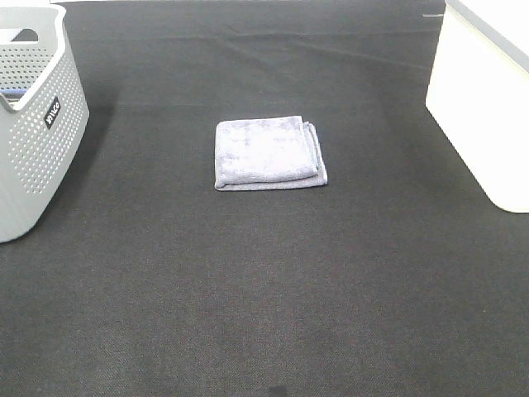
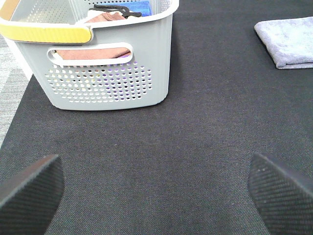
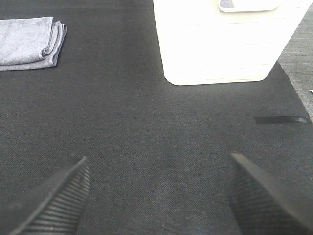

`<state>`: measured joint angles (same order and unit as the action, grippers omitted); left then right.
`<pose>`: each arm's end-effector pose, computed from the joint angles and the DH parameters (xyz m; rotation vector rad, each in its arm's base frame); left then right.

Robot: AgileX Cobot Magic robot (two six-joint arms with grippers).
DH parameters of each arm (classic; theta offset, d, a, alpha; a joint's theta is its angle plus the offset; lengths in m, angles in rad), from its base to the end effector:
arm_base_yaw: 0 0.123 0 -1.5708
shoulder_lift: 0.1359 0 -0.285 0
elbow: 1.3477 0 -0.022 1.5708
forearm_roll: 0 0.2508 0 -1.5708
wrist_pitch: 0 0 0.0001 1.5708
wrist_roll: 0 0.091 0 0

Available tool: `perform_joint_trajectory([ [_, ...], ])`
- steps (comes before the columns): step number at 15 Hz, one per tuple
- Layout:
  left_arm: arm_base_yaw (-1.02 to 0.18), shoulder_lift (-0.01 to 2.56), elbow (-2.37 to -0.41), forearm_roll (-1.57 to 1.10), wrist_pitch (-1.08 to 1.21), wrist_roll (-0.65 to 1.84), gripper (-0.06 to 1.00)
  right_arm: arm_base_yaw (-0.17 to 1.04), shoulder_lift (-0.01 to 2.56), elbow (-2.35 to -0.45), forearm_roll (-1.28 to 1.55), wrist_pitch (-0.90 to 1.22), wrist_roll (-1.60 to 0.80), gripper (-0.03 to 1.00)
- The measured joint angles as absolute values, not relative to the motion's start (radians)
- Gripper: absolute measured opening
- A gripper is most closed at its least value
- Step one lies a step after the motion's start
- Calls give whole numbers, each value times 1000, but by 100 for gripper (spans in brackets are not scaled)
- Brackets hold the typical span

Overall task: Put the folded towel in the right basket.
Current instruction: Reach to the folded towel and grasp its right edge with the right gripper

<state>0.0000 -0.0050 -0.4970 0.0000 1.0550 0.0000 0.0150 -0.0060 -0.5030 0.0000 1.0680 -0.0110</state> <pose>-0.0050 0.0000 0.2769 0.0000 2.0366 0.0000 -0.0064 -0.0001 0.2775 -0.0266 2.0424 0.0025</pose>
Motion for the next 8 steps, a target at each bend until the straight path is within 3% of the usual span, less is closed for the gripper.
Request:
perform_joint_trajectory([
  [8,0,-5,-497,0,1055,0,97,15,-6,-503,0,1068,-11,73],
])
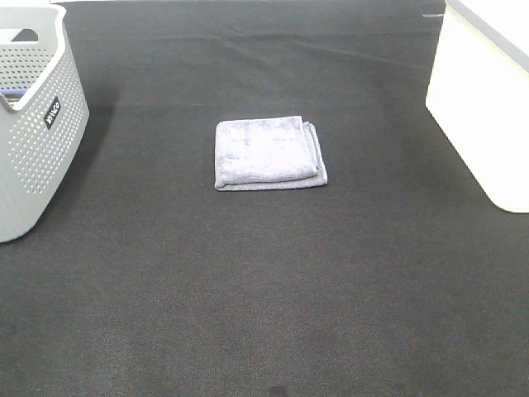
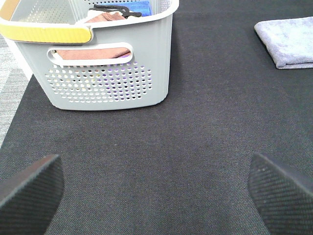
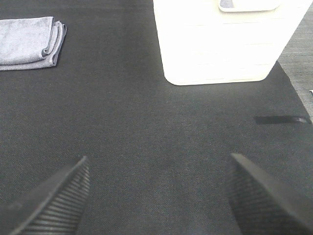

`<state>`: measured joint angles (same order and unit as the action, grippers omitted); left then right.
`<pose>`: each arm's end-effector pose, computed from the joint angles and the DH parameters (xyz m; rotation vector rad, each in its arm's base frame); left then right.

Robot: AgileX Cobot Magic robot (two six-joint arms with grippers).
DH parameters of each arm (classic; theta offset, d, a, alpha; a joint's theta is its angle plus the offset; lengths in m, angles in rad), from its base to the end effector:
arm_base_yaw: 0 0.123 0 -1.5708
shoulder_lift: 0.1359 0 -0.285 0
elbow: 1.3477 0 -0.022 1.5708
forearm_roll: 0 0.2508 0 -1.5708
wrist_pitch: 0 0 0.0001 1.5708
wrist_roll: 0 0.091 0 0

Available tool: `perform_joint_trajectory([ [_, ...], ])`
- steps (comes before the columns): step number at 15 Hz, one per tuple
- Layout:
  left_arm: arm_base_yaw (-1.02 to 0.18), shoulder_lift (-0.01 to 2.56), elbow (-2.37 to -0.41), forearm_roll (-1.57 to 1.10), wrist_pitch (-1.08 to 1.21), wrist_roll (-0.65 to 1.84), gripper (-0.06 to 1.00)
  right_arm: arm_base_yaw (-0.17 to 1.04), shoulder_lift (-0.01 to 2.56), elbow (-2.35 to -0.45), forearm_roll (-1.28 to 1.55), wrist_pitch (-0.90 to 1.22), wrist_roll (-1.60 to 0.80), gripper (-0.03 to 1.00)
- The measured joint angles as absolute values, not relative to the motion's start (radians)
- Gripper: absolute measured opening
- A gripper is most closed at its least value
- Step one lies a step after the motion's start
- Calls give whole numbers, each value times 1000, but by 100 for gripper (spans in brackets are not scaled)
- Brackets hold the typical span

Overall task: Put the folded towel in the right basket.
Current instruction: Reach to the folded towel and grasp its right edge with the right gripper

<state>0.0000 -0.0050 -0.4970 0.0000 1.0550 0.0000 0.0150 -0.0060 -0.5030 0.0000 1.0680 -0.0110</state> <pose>-0.0050 0.0000 0.2769 0.0000 2.0366 0.0000 -0.0064 -0.0001 0.2775 -0.0266 2.0424 0.0025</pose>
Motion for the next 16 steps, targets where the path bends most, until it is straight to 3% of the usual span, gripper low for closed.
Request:
perform_joint_trajectory([
  [16,0,-5,-497,0,1055,0,97,15,-6,-503,0,1068,-11,73],
])
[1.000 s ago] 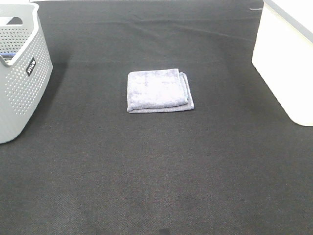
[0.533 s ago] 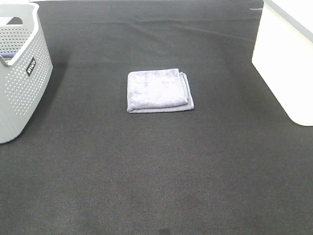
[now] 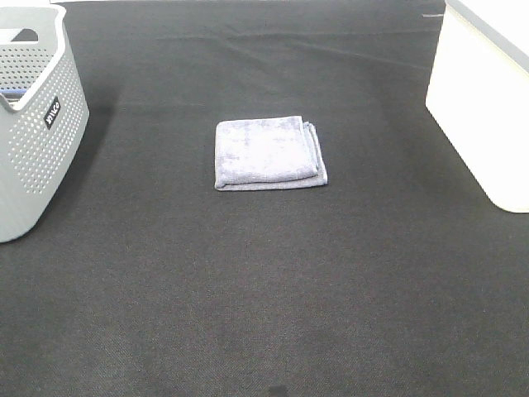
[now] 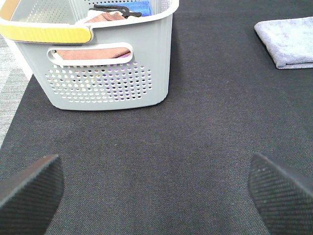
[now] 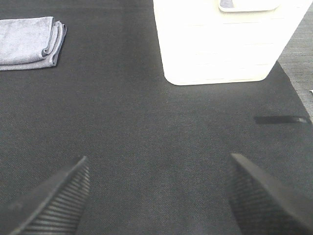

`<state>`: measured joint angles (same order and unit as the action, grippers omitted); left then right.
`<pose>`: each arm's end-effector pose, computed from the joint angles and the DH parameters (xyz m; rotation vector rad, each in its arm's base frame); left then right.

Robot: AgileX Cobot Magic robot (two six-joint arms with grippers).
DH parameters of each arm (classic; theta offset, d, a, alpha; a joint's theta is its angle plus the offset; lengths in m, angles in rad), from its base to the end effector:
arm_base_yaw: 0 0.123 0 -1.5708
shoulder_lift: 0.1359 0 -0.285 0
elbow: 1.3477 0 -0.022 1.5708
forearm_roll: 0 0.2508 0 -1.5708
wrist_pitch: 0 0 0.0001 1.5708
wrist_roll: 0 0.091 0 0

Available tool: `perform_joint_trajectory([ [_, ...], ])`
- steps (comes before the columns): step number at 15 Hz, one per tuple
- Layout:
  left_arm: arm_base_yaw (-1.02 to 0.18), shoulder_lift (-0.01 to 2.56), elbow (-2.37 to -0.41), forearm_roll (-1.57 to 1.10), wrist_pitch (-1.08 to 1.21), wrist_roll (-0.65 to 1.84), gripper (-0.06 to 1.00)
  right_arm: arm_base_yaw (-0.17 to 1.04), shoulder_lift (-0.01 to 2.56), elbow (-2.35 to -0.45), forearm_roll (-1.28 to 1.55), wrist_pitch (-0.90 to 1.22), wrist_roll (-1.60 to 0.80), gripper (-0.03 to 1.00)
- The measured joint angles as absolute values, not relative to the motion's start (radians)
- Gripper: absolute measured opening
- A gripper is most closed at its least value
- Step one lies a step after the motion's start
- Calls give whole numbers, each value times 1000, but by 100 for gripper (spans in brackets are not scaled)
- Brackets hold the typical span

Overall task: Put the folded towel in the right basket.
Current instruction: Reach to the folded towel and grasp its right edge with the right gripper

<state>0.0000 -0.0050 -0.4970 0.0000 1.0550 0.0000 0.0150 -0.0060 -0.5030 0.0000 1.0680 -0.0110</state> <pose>-0.0050 0.0000 0.2769 0.0000 2.0366 0.0000 -0.0064 -0.0001 0.2775 -0.0266 2.0424 0.0025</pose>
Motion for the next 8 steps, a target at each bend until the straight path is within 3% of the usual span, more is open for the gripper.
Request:
perform_joint_trajectory([
  [8,0,-5,-497,0,1055,0,97,15,-6,-503,0,1068,-11,73],
])
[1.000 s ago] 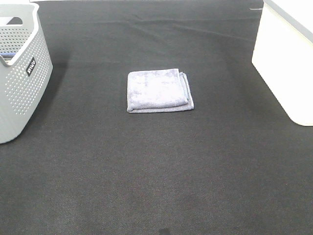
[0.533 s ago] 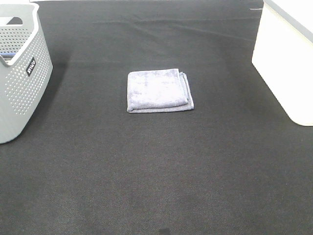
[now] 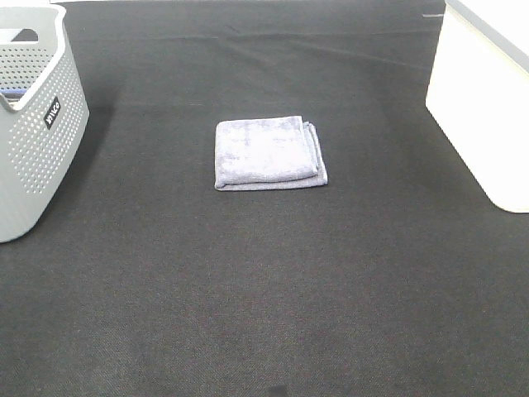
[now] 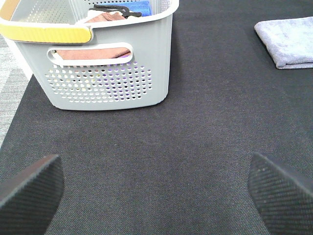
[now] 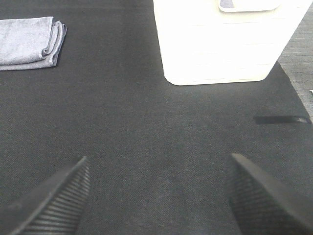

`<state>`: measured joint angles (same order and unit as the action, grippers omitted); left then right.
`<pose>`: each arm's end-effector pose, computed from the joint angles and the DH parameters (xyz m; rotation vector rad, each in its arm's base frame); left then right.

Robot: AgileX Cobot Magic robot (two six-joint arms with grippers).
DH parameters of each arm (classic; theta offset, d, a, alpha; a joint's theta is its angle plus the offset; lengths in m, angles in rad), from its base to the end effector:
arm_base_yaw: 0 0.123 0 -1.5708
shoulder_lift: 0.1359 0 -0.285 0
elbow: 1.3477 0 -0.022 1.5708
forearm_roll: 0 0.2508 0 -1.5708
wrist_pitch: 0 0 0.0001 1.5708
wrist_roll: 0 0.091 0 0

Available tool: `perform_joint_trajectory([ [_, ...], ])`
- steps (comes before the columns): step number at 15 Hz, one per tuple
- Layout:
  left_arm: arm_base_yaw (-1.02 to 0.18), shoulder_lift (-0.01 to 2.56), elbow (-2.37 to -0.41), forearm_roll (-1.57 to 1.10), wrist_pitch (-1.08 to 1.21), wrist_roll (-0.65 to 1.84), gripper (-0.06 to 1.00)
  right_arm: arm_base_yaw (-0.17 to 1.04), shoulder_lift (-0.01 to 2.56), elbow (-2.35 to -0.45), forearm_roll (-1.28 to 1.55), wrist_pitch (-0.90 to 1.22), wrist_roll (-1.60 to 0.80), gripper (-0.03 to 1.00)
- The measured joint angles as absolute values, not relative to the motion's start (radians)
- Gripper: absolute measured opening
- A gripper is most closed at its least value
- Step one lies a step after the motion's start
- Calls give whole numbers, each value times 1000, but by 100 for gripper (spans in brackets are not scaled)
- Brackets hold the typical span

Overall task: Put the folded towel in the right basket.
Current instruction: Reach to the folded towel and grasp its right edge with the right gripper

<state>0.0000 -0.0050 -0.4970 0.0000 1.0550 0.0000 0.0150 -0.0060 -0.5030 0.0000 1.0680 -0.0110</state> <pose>-0.0050 0.0000 0.2769 0.0000 2.0366 0.0000 -0.0064 -0.0001 0.2775 -0.0266 2.0424 0.0025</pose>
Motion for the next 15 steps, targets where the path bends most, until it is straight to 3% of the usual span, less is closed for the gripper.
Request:
perform_joint_trajectory([
  [15,0,-5,-497,0,1055,0,97,15,-6,-503,0,1068,-11,73],
])
